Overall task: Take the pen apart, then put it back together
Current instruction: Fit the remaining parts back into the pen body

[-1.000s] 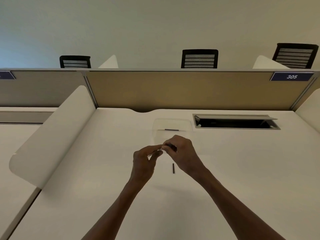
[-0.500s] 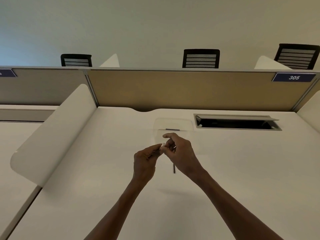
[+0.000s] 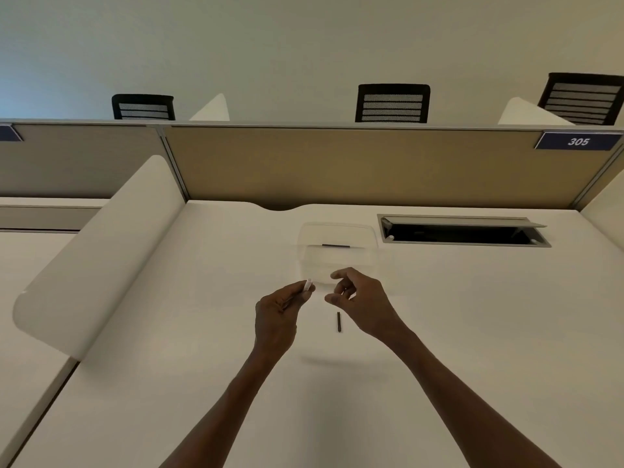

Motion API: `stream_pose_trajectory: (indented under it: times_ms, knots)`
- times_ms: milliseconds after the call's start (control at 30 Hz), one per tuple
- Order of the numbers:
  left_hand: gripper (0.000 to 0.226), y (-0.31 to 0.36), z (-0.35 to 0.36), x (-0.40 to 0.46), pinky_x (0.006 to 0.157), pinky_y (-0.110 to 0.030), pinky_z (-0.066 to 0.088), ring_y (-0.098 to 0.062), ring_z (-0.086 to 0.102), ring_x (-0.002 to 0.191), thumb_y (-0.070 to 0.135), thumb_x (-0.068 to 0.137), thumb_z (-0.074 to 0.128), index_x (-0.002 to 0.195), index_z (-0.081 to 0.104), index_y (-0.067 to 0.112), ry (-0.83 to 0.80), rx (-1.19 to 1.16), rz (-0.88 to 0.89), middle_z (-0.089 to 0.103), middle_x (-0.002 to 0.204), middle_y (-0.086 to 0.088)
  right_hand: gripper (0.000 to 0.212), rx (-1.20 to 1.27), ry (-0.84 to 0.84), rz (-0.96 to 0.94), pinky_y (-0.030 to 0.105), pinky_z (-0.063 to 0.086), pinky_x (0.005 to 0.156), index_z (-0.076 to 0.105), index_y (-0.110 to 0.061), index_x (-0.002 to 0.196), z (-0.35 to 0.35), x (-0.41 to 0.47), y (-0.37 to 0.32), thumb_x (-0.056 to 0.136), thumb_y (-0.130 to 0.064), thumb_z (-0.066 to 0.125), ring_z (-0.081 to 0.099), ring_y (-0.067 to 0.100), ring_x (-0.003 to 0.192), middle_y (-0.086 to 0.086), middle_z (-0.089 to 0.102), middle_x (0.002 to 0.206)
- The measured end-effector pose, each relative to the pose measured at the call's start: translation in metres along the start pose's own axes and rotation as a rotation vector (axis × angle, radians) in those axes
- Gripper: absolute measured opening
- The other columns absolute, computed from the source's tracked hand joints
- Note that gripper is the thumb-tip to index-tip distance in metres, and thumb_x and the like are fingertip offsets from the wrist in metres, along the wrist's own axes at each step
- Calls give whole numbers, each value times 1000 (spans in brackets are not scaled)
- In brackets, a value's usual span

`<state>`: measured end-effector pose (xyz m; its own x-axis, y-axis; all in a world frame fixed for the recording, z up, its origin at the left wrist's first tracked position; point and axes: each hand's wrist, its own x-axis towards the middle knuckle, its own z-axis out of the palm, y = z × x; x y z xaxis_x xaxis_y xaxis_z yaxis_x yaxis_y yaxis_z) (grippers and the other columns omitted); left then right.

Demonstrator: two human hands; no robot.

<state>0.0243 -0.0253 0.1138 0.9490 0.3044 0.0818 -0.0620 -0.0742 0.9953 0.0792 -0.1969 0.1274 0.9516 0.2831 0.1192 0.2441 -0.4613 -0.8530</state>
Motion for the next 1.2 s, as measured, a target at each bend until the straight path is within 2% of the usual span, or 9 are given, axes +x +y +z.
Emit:
stream_pose_trajectory:
  times_ms: [100,167,333,433,533,667,833,933,1200]
  knots:
    - [17,-2,0,1,65,-20,53,2,68,80,21,88,71,103,77,26,4,-21,-37,78,96,9,22,-74,-21,102,12,43,62,64,-14,100,5,0,25,80,-14,74,52,2,59,-1,64,73]
    - [18,-4,0,1,75,-33,53,1,69,83,19,88,71,105,77,21,9,-23,-55,78,96,8,16,-139,-20,171,21,45,64,65,-9,95,10,0,43,81,-12,71,53,9,61,-1,61,71]
    - [18,-7,-2,4,81,-37,49,4,70,81,19,88,71,105,77,18,36,-20,-98,78,94,9,15,-265,0,299,26,43,64,65,-9,90,26,2,72,80,-18,71,59,19,70,1,63,75]
    - [19,-11,-2,5,80,-41,48,-5,72,88,19,88,71,106,77,16,39,-23,-116,78,94,7,16,-310,1,339,23,37,54,60,-15,79,36,3,78,77,-25,72,57,15,65,-7,59,67]
    - [18,-15,-1,7,72,-31,56,-4,72,90,18,88,71,105,77,19,23,1,-106,78,95,8,20,-318,-10,366,23,38,53,55,-15,77,46,5,81,77,-27,71,61,15,65,-3,65,69]
    - [17,-17,0,11,70,-10,49,0,70,95,20,88,71,104,77,21,14,16,-94,78,95,11,28,-387,-8,379,30,43,59,58,-6,83,54,4,85,78,-30,72,61,29,77,8,64,83]
    - [19,-17,-1,14,72,-10,51,2,70,93,17,88,71,106,76,16,34,24,-90,78,94,10,19,-484,-24,365,35,49,68,61,-4,85,57,4,86,83,-23,63,61,31,83,12,66,88]
    - [19,-18,-1,14,69,-20,53,5,69,80,14,88,71,106,76,14,41,23,-102,78,94,8,13,-469,-16,394,34,50,66,63,-6,81,56,4,85,84,-18,61,62,29,80,11,67,85]
    - [21,-19,-2,13,77,-6,47,3,69,94,11,88,70,108,75,12,24,28,-74,77,97,5,11,-445,22,389,28,46,61,64,-9,77,47,2,84,83,-17,60,65,26,77,6,70,80]
